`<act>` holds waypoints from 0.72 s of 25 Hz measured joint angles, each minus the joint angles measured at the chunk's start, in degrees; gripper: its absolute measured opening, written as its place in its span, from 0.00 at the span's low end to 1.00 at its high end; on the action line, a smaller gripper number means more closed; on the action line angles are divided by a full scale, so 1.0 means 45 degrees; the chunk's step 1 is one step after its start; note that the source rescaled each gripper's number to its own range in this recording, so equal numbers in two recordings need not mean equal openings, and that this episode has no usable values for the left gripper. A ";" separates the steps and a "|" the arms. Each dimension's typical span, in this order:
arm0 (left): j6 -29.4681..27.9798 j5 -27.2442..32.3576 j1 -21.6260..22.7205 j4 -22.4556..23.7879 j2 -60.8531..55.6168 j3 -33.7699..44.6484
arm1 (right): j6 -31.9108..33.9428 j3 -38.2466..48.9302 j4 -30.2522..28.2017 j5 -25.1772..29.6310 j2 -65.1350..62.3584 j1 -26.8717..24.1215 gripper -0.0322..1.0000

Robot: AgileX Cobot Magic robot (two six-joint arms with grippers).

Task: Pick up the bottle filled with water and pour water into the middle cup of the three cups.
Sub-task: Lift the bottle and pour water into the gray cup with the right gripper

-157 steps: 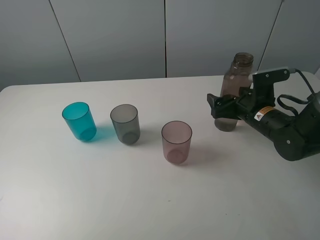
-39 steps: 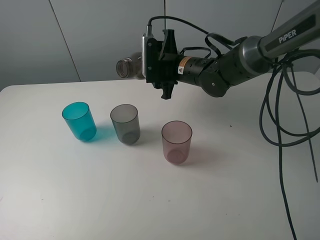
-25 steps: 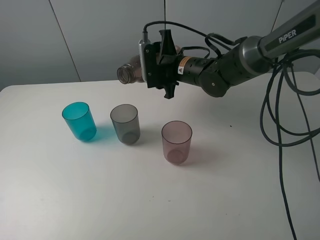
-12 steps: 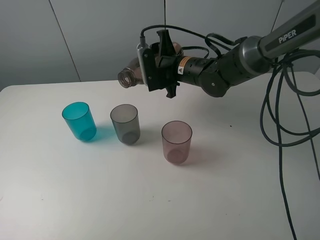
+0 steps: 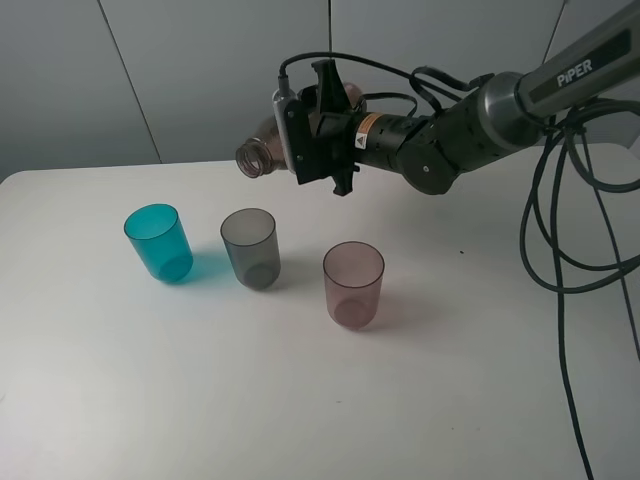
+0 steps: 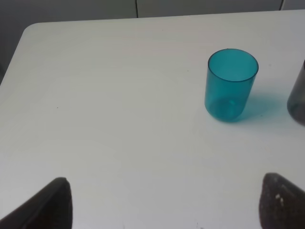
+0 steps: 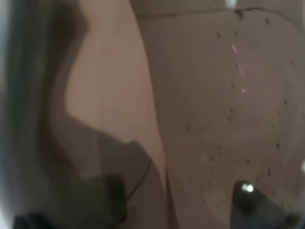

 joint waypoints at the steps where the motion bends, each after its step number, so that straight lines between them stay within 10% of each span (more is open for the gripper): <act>1: 0.0000 0.0000 0.0000 0.0000 0.0000 0.0000 | -0.0122 0.0000 0.0000 0.0000 0.0000 0.0000 0.07; 18: 0.0000 0.0000 0.0000 0.0000 0.0000 0.0000 | -0.1360 0.0000 0.0408 0.0000 0.0000 0.0000 0.07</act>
